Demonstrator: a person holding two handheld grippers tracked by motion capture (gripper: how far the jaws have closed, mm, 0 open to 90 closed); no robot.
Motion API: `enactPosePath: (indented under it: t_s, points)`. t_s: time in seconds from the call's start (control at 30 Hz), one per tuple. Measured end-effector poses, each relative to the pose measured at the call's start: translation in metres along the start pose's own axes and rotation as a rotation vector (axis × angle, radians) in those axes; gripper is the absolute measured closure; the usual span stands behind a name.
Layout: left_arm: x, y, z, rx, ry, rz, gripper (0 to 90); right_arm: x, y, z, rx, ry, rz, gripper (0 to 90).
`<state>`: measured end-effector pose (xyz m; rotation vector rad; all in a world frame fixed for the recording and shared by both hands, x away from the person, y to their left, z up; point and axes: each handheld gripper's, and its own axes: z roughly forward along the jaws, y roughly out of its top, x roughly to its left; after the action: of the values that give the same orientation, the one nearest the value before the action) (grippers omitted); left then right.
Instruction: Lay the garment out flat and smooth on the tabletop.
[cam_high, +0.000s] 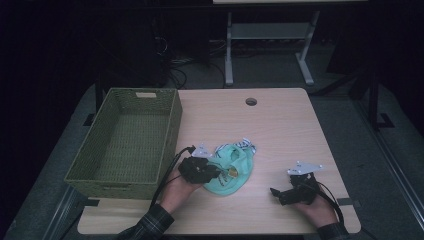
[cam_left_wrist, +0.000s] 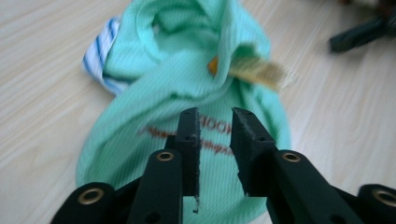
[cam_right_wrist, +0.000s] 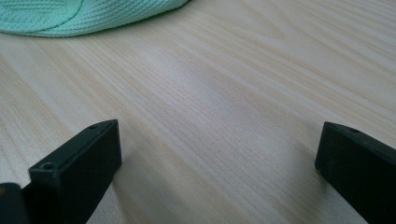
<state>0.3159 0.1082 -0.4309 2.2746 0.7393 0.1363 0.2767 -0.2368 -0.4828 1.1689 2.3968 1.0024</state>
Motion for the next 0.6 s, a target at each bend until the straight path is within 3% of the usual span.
enactPosePath:
  t_s: [0.23, 0.3, 0.5, 0.6]
  points:
    - [0.003, -0.006, 0.005, 0.052, 0.022, -0.005, 84.0, 0.000, 0.000, 0.000, 0.000, 0.000, 0.000, 0.0]
    - [0.004, -0.008, 0.006, 0.059, 0.016, -0.018, 85.5, 0.000, 0.000, 0.000, -0.001, -0.001, 0.000, 0.0]
    - [0.006, -0.012, 0.016, 0.122, 0.035, -0.001, 87.5, 0.000, 0.000, 0.000, -0.001, -0.003, 0.002, 0.2]
    - [0.004, -0.014, 0.020, 0.131, 0.037, -0.003, 87.5, 0.000, 0.001, -0.003, -0.003, 0.007, -0.020, 14.9]
